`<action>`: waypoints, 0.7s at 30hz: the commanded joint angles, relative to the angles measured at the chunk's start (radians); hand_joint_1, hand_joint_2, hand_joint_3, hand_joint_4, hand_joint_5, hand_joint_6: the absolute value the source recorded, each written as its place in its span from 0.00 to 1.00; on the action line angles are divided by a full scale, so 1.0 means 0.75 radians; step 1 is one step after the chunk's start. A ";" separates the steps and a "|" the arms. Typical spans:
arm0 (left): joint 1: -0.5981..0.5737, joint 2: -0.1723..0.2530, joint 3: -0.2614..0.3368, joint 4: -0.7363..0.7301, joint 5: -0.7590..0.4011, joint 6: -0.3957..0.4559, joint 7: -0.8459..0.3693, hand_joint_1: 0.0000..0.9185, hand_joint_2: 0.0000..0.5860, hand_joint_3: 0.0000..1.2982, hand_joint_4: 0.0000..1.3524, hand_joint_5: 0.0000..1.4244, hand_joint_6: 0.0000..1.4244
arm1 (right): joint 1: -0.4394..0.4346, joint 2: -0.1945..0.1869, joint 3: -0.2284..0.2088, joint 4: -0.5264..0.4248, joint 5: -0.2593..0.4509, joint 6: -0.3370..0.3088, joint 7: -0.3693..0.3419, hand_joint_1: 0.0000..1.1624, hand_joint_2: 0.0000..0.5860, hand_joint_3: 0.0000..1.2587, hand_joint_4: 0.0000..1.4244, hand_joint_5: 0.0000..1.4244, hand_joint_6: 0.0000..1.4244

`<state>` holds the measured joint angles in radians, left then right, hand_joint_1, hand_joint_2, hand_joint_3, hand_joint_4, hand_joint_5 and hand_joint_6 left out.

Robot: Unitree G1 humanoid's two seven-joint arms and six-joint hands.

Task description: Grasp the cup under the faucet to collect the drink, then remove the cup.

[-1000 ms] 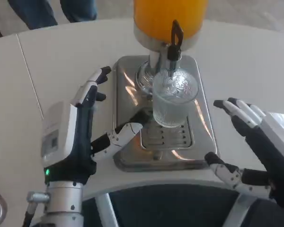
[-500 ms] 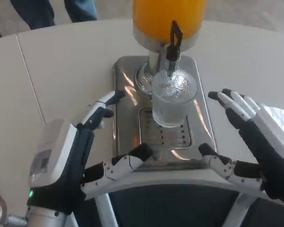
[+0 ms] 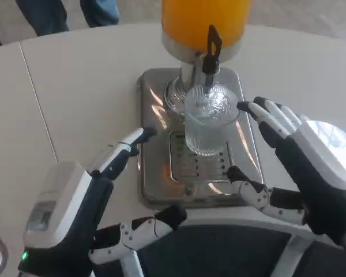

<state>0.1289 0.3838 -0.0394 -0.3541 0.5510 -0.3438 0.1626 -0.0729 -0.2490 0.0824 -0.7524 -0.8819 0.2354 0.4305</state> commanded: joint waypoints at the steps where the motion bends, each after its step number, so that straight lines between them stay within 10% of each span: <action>1: 0.037 0.003 0.028 -0.027 -0.013 -0.038 -0.029 0.12 0.18 0.17 0.14 0.21 0.29 | -0.033 0.009 -0.002 -0.008 -0.007 -0.001 -0.035 0.48 0.76 0.06 0.00 0.00 0.01; 21: 0.145 0.022 0.049 -0.102 0.040 -0.156 -0.086 0.12 0.18 0.16 0.11 0.18 0.27 | -0.297 0.004 0.000 0.240 0.068 -0.058 -0.244 0.46 0.75 0.06 0.00 0.00 0.02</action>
<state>0.2247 0.3915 -0.0054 -0.4140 0.5637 -0.4377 0.1126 -0.2787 -0.2410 0.0818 -0.5849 -0.8387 0.2066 0.2729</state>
